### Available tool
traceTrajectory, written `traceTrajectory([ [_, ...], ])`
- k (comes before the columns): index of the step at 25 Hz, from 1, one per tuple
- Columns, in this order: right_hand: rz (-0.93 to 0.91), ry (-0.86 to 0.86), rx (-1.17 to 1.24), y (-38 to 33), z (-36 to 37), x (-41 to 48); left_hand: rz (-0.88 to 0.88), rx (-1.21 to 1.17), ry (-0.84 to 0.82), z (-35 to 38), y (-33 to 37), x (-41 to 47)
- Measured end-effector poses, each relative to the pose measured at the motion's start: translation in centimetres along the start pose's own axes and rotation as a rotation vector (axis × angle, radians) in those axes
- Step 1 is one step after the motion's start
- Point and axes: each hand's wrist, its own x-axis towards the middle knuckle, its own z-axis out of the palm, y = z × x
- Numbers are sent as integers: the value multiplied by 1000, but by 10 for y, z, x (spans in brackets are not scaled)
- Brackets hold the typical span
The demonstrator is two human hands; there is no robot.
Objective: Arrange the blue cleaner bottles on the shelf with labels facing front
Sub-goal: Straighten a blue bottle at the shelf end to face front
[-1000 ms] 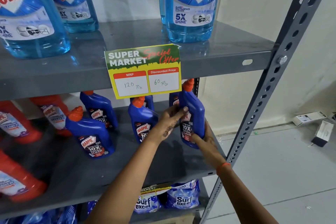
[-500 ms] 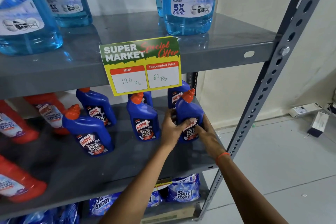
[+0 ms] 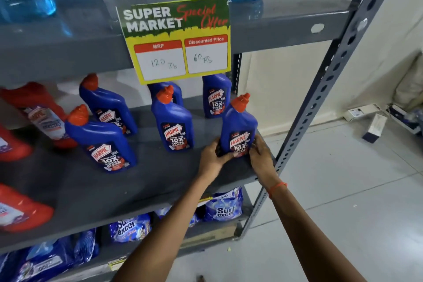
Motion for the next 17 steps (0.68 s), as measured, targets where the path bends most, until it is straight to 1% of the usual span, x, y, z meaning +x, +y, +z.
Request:
traceTrajectory([
  [2, 7, 89, 38, 1, -3, -15, 23, 23, 26, 8, 0, -18],
  [4, 25, 138, 82, 1, -3, -26, 21, 10, 63, 17, 1, -30],
  [8, 2, 149, 101, 4, -4, -40, -1, 20, 89, 23, 8, -43],
  [11, 23, 162, 76, 3, -5, -42, -21, 51, 87, 24, 12, -47],
  [17, 69, 207, 116, -6, 2, -47, -40, 74, 114, 25, 18, -48],
])
